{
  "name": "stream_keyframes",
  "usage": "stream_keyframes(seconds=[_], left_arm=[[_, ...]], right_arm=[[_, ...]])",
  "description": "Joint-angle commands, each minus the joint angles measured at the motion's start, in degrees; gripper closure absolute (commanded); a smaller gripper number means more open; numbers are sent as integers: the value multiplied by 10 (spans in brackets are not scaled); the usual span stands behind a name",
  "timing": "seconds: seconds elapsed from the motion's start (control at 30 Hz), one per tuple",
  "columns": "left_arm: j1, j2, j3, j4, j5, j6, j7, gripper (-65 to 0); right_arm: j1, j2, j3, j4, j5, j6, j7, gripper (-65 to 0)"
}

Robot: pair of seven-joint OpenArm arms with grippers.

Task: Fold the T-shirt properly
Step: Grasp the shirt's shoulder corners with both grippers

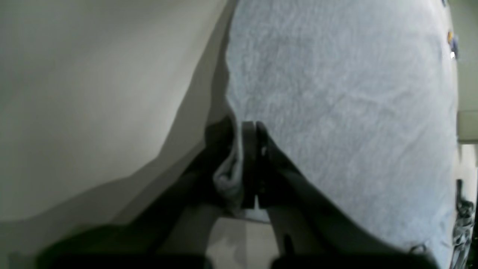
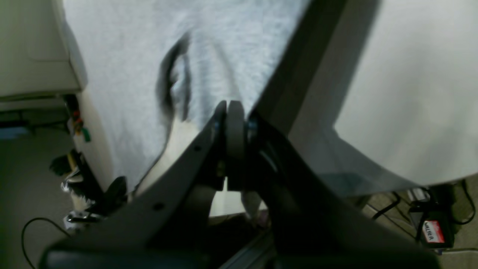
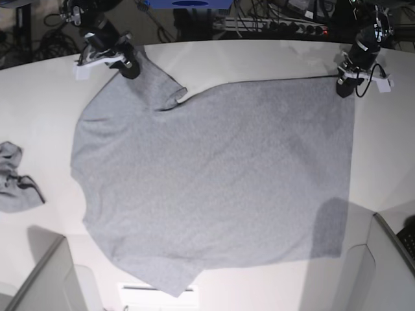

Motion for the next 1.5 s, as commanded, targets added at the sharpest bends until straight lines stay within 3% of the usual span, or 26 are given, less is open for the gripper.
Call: stream_keyframes(seconds=[0.0,0.4,0.57,0.8,0.97,1.33,1.47], left_arm=[[13,-7,-4,17,1,1,2,0],[95,-8,-6,118,2,1,0,0],[112,-7,-40,122,4,0,1,0],[124,-1,-45,154,112,0,1,0],[131,11,-45,172,117,-1,1,0],[139,9,-45,194,117,-1,1,0],[131,8,-45,216,117,-1,2,0]], right_arm=[[-11,6,6,12,7,6,7,0],[-76,6,7,50,7,6,7,0],[-98,6,7,58,7,6,7,0],[-125,5,5,88,7,7,7,0],[-141,3,3,93,7,8,7,0],[-111,5,2,101,8,9,7,0],[-79,6,7,105,10,9,-35,0]])
